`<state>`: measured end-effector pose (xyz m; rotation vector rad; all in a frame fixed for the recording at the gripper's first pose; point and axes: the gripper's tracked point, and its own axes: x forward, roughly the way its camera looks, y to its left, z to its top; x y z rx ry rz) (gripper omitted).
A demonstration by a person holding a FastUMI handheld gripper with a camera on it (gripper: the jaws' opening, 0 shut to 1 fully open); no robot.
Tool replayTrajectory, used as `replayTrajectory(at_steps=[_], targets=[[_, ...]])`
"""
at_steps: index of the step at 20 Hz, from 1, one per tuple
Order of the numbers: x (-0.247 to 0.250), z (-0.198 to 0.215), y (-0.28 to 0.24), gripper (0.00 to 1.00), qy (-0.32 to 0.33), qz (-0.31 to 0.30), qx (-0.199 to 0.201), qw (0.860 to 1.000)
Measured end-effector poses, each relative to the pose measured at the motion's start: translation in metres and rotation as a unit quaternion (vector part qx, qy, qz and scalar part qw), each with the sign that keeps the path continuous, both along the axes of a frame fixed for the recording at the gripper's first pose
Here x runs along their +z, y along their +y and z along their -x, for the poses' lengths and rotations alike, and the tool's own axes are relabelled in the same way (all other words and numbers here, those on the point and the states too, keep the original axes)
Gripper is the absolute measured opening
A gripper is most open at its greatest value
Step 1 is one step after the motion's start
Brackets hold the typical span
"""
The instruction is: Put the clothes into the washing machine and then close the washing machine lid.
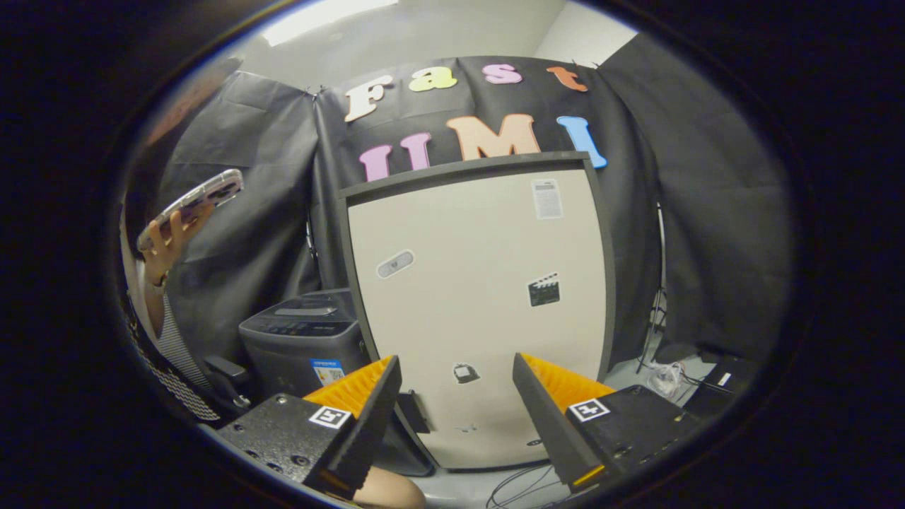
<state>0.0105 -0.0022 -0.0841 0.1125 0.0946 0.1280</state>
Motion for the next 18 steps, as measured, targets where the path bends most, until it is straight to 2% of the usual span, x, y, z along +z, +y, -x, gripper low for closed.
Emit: replayTrajectory(at_steps=[4, 11, 16, 18], targets=[[0.001, 0.016, -0.001, 0.96, -0.012, 0.01, -0.001, 1.0], [-0.002, 0.017, 0.003, 0.96, -0.019, 0.018, -0.005, 1.0], [-0.007, 0.028, 0.012, 0.97, -0.018, 0.062, 0.004, 0.998], [0.003, 0.037, 0.01, 0.97, -0.04, 0.046, -0.002, 0.998]])
